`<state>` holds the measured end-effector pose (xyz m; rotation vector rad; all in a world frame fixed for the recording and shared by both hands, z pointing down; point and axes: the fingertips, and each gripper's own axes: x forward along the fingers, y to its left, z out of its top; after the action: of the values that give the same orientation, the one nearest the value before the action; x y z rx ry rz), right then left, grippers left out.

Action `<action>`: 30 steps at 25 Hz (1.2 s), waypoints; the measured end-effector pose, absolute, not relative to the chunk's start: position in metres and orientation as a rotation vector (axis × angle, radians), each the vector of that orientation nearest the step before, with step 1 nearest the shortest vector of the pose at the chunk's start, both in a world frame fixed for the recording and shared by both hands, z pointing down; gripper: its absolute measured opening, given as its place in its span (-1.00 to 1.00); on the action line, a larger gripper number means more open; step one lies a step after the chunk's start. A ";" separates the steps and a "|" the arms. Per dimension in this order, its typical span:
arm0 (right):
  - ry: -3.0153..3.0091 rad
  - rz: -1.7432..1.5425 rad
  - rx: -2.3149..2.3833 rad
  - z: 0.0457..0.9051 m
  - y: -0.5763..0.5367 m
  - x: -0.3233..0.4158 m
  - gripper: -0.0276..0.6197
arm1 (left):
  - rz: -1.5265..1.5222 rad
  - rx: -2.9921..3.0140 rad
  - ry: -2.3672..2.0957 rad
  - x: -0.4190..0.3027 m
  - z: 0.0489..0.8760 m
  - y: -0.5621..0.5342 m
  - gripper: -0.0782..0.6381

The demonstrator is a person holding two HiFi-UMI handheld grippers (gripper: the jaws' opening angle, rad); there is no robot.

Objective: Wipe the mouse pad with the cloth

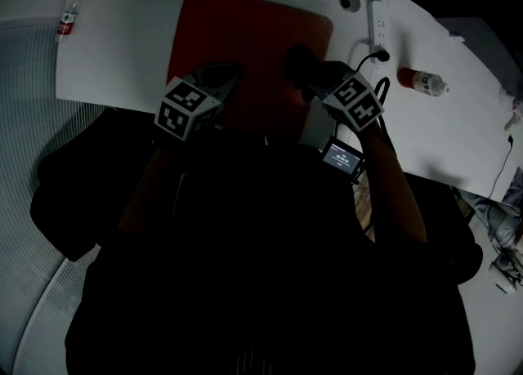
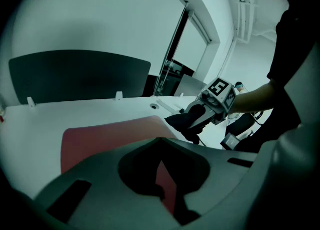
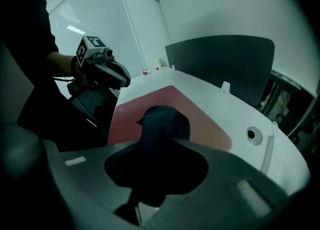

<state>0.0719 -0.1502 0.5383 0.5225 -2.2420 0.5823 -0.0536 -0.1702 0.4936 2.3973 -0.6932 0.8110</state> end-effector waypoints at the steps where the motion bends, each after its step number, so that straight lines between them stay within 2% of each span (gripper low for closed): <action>1: -2.232 0.587 0.516 0.543 -0.154 0.070 -0.65 | 0.848 2.399 -0.688 -0.056 0.501 -0.177 -0.76; 10: -2.144 0.602 0.503 0.588 -0.181 0.055 -0.65 | 1.229 2.309 -0.544 -0.084 0.598 -0.191 -0.76; 18: -2.069 0.556 0.565 0.610 -0.204 0.059 -0.65 | 1.428 2.225 -0.431 -0.103 0.650 -0.193 -0.76; 30: -1.910 0.292 0.584 0.634 -0.265 0.076 -0.65 | 1.458 2.210 -0.445 -0.111 0.661 -0.185 -0.76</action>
<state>0.0762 -0.2654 0.6341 0.5840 -1.9104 0.2922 -0.1106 -0.1851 0.6610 2.2101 -0.4447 1.4580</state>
